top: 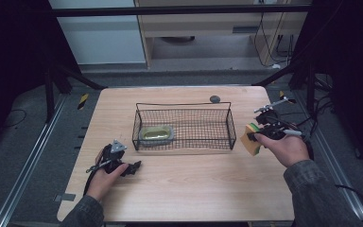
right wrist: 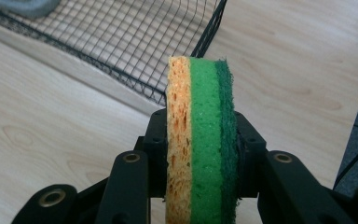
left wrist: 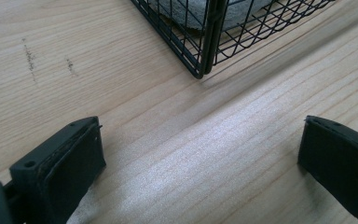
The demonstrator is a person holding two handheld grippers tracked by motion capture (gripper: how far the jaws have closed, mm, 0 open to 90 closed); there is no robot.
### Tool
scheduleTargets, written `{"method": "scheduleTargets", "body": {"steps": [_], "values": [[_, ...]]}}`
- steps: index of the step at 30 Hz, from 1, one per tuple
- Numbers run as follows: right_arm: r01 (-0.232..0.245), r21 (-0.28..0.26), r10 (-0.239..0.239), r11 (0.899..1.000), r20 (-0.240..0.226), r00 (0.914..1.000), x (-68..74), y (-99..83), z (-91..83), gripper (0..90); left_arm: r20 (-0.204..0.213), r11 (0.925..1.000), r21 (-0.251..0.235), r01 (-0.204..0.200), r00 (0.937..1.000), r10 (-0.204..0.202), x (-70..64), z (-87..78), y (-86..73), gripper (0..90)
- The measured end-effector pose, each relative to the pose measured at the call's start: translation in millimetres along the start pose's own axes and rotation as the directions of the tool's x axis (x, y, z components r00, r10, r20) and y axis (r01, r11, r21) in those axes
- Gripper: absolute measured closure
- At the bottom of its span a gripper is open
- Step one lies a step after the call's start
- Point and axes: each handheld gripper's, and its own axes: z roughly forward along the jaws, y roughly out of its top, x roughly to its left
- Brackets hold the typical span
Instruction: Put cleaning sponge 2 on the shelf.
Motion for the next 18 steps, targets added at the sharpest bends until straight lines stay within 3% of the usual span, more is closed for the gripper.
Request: {"method": "scheduleTargets", "body": {"steps": [18], "values": [[0.041, -0.126, -0.039, 0.991, 0.024, 0.999, -0.5, 56.9, -26.8, 65.3, -0.001, 1.0, -0.003, 0.001, 1.0, -0.001, 0.0, 0.2, 0.0, 0.0]]}}
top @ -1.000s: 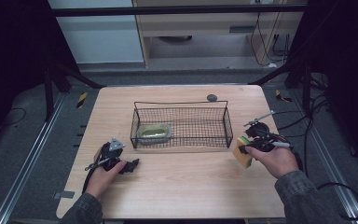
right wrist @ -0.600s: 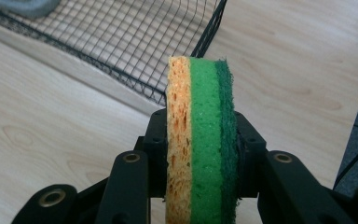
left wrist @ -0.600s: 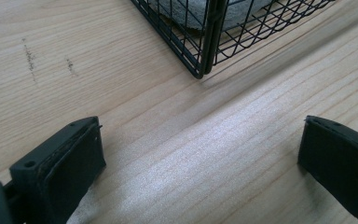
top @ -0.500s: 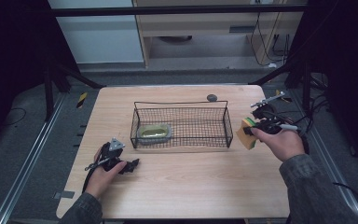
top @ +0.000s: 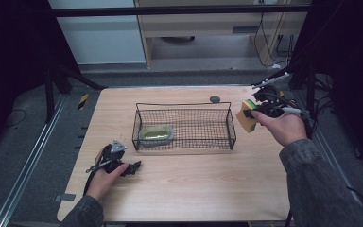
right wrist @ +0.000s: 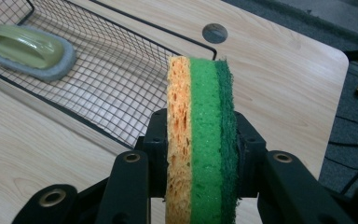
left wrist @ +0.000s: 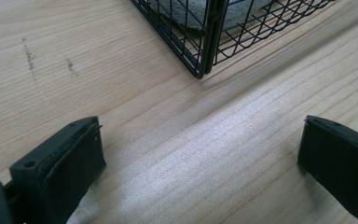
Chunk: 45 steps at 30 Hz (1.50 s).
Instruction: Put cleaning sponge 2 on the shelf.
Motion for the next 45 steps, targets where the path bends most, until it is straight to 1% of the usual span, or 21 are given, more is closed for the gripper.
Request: {"method": "scheduleTargets", "body": {"steps": [7, 10, 14, 20, 23, 31, 33, 36, 39, 40, 43, 45], "values": [[0.034, 0.005, -0.034, 0.999, 0.009, 0.9994, 8.5, 15.4, 7.3, 65.3, 0.001, 1.0, 0.001, 0.0, 1.0, 0.0, 0.1, 0.0, 0.0, 0.0], [0.042, -0.004, -0.042, 0.999, 0.013, 0.999, 10.1, 21.6, 9.8, 65.3, 0.0, 1.0, 0.0, 0.0, 1.0, 0.0, 0.0, 0.0, 0.0, 0.0], [0.047, -0.017, -0.047, 0.999, 0.012, 0.9988, 12.6, 30.3, 12.7, 65.3, 0.002, 1.0, 0.002, 0.0, 1.0, 0.0, 0.1, -0.2, 0.1, 0.0], [0.045, -0.049, -0.045, 0.998, -0.004, 0.999, 17.0, 41.3, 19.4, 65.3, 0.002, 1.0, 0.003, -0.001, 1.0, 0.001, 0.2, -0.2, 0.1, 0.0], [0.052, -0.05, -0.052, 0.997, -0.007, 0.9986, 21.2, 45.1, 24.2, 65.3, 0.002, 1.0, 0.003, -0.002, 1.0, 0.002, 0.3, -0.2, 0.1, 0.0], [0.056, -0.044, -0.057, 0.997, -0.02, 0.9982, 27.6, 50.5, 41.9, 65.4, 0.003, 1.0, 0.003, -0.001, 1.0, 0.001, 0.6, -0.1, 0.2, 0.0], [0.067, -0.04, -0.067, 0.997, -0.006, 0.9977, 29.5, 50.6, 45.4, 65.4, 0.003, 1.0, 0.002, 0.0, 1.0, 0.0, 0.6, 0.0, 0.2, 0.0], [0.066, -0.044, -0.067, 0.997, -0.011, 0.9977, 30.6, 49.9, 49.1, 65.3, 0.003, 1.0, 0.003, -0.001, 1.0, 0.001, 0.8, 0.0, 0.3, 0.0], [0.063, -0.035, -0.063, 0.997, -0.016, 0.9979, 30.0, 48.1, 54.9, 65.4, 0.003, 1.0, 0.001, -0.001, 1.0, 0.001, 0.8, 0.1, 0.2, 0.0], [0.059, -0.033, -0.06, 0.998, -0.016, 0.9981, 29.8, 47.0, 56.7, 65.3, 0.003, 1.0, 0.001, -0.001, 1.0, 0.001, 0.8, 0.1, 0.2, 0.0], [0.022, -0.044, -0.023, 0.999, -0.036, 0.9991, 27.2, 42.1, 62.4, 65.3, 0.003, 1.0, 0.001, -0.001, 1.0, 0.001, 0.8, 0.1, 0.2, 0.0], [0.018, -0.03, -0.019, 0.999, -0.038, 0.9991, 27.0, 38.6, 67.0, 65.3, 0.003, 1.0, 0.001, -0.001, 1.0, 0.001, 0.8, 0.1, 0.2, 0.0]]}}
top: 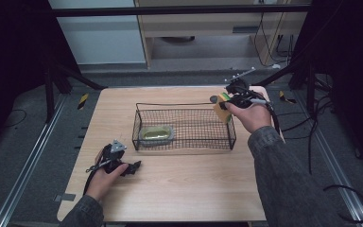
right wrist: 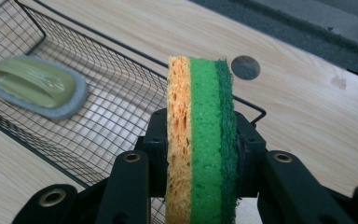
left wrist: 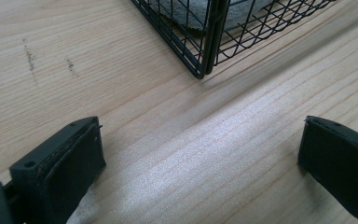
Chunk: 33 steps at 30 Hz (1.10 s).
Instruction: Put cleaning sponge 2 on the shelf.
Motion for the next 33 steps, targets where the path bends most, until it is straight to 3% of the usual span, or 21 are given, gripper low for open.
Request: {"method": "scheduleTargets", "body": {"steps": [5, 20, 33], "values": [[-0.011, 0.021, 0.011, 1.0, 0.003, 0.9999, -3.2, -5.3, 10.1, 65.3, 0.0, 1.0, 0.0, -0.001, 1.0, 0.001, 0.3, 0.1, 0.1, 0.0], [0.013, 0.093, -0.018, 0.996, 0.054, 0.9984, 0.2, -11.0, 52.9, 65.2, 0.002, 1.0, 0.0, -0.002, 1.0, 0.002, 0.5, 0.1, 0.1, 0.0], [0.026, 0.128, -0.037, 0.991, 0.081, 0.996, -0.6, -18.2, 67.3, 65.1, 0.003, 1.0, -0.001, -0.003, 1.0, 0.003, 0.7, 0.1, 0.0, 0.0]]}}
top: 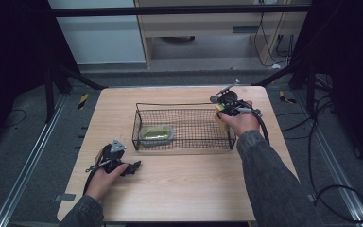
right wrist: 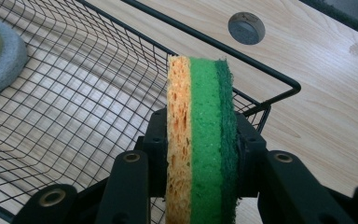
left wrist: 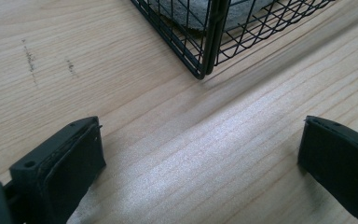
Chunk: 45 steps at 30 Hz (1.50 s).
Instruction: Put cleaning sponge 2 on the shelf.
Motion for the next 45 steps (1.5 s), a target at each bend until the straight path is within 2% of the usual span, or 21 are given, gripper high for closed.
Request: {"method": "scheduleTargets", "body": {"steps": [15, 21, 31, 45], "values": [[-0.023, 0.033, 0.023, 0.999, -0.001, 0.9997, -7.1, -8.8, 19.2, 65.2, 0.002, 1.0, 0.0, -0.002, 1.0, 0.002, 0.3, 0.0, 0.0, 0.0], [-0.006, 0.038, 0.005, 0.999, 0.008, 1.0, -3.3, -8.1, 23.3, 65.1, 0.002, 1.0, 0.0, -0.002, 1.0, 0.002, 0.3, 0.0, 0.0, 0.0], [-0.009, 0.051, 0.008, 0.999, 0.019, 0.9998, -1.6, -8.6, 31.9, 65.0, 0.002, 1.0, 0.0, -0.001, 1.0, 0.001, 0.3, 0.0, -0.1, 0.0], [-0.008, 0.069, 0.007, 0.998, 0.021, 0.9998, 1.6, -7.9, 34.6, 62.9, 0.003, 1.0, 0.0, -0.002, 1.0, 0.002, 0.5, -0.1, 0.0, 0.0]]}}
